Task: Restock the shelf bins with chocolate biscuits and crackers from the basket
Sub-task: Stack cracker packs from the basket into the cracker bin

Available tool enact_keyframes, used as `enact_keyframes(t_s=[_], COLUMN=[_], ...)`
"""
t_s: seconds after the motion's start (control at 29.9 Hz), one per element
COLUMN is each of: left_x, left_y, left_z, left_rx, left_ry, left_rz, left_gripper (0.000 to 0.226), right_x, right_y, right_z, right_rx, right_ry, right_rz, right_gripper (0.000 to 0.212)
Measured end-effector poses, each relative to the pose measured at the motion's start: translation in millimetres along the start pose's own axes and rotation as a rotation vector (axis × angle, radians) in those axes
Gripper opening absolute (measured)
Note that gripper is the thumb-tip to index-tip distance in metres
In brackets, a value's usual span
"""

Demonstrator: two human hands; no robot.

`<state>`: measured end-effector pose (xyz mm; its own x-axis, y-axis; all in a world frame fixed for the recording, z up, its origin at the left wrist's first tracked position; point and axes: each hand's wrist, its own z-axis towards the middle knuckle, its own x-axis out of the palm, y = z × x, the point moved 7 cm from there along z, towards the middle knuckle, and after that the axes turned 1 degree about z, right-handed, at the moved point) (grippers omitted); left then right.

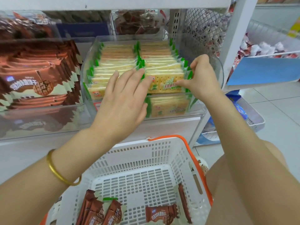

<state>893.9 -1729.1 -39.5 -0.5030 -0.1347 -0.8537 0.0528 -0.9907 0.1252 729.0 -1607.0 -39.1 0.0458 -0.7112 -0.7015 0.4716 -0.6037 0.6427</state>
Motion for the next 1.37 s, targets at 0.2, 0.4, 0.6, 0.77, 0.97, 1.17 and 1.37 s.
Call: enact_keyframes(t_s=[0.2, 0.4, 0.6, 0.77, 0.97, 1.17, 1.37], left_x=[-14, 82, 115, 106, 104, 107, 115], left_y=[-8, 41, 76, 90, 106, 110, 104], left_z=[-50, -159, -218, -211, -232, -231, -228], left_rx=[0.143, 0.185, 0.025, -0.027, -0.101, -0.123, -0.11], left_ry=[-0.173, 0.821, 1.242, 1.109, 1.178, 1.161, 1.2], left_rz=[-0.047, 0.021, -0.052, -0.086, -0.075, -0.091, -0.099], left_gripper=[0.034, 0.034, 0.037, 0.039, 0.033, 0.035, 0.036], right_x=[-14, 190, 357, 426, 466, 466, 441], right_y=[31, 27, -52, -60, -52, -66, -75], right_z=[-61, -155, -277, -313, -312, -318, -291], right_rx=[-0.212, -0.169, 0.045, 0.077, 0.027, 0.001, -0.053], right_ry=[-0.325, 0.773, 1.342, 1.325, 1.343, 1.433, 1.341], right_rz=[0.074, -0.146, -0.243, -0.224, -0.239, -0.414, -0.346], right_gripper=[0.027, 0.017, 0.058, 0.044, 0.052, 0.014, 0.015])
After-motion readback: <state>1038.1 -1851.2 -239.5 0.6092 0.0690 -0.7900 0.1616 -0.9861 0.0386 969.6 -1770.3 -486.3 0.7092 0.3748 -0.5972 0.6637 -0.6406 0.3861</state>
